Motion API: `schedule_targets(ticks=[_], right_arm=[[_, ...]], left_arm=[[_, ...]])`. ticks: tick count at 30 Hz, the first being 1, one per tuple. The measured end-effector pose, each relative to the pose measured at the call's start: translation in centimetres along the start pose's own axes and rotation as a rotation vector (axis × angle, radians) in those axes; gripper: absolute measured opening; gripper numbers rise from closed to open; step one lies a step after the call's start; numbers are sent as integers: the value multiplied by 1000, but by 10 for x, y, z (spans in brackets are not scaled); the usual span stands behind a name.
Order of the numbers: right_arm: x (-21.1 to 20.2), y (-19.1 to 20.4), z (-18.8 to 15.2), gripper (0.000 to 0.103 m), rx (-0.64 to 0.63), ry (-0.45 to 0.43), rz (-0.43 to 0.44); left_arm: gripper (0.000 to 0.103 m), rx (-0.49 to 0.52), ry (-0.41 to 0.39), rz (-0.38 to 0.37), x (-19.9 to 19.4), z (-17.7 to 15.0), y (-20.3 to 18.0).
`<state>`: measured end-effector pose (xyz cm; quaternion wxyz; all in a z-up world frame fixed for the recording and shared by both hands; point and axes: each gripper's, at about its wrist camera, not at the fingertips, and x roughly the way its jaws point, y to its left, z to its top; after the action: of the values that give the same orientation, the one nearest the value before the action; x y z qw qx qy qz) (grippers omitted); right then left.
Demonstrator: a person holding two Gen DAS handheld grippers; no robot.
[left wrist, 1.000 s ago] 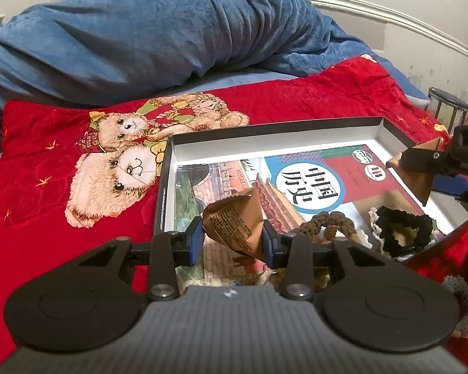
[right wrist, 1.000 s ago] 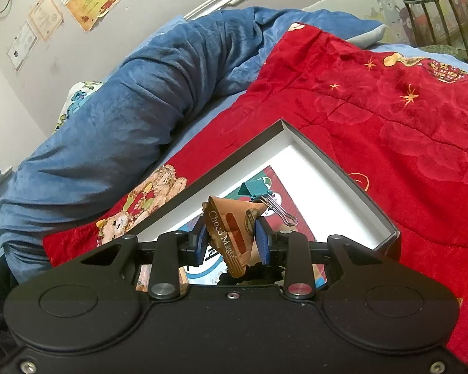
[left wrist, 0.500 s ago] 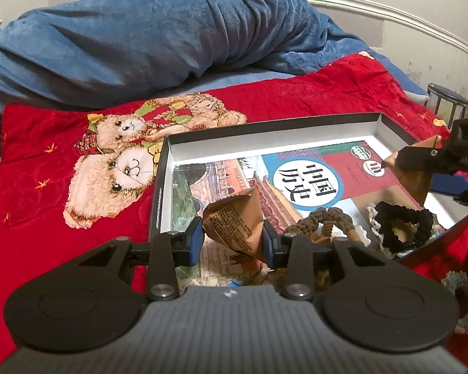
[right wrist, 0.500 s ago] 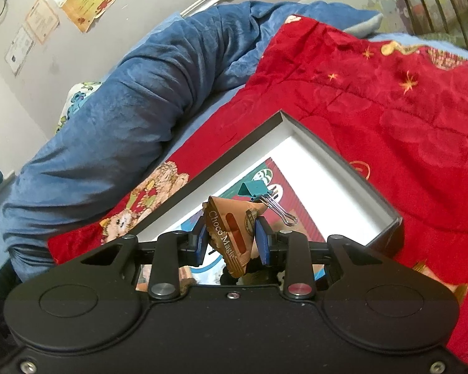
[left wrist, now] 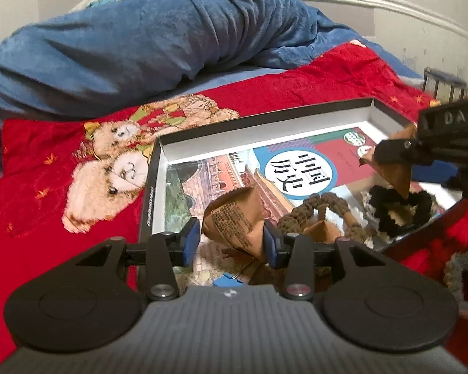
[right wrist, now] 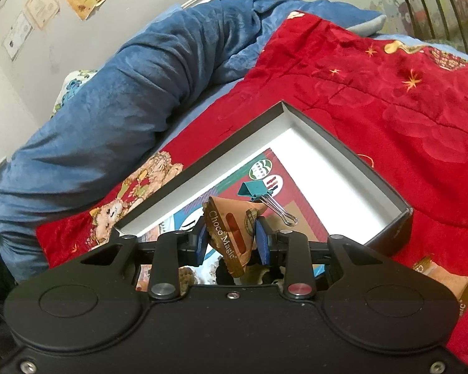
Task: Organize objects
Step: 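Open left tool dropping brown packet into box while right tool releases Choco Magic packet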
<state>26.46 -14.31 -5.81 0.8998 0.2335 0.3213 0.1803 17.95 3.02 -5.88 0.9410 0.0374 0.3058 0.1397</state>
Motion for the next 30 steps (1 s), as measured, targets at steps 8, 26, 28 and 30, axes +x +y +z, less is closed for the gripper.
schedule_targets(ticks=[8, 26, 28, 30], right_arm=[[-2, 4, -3, 42, 1, 3, 44], [-118, -22, 23, 72, 141, -130, 93], [-136, -19, 26, 72, 128, -130, 82], [-156, -15, 27, 75, 95, -142, 60]], left_arm=[[71, 64, -46, 7, -8, 1, -5], [82, -115, -148, -93, -73, 27, 39], [83, -114, -169, -118, -88, 27, 41], [84, -98, -188, -145, -105, 25, 40]])
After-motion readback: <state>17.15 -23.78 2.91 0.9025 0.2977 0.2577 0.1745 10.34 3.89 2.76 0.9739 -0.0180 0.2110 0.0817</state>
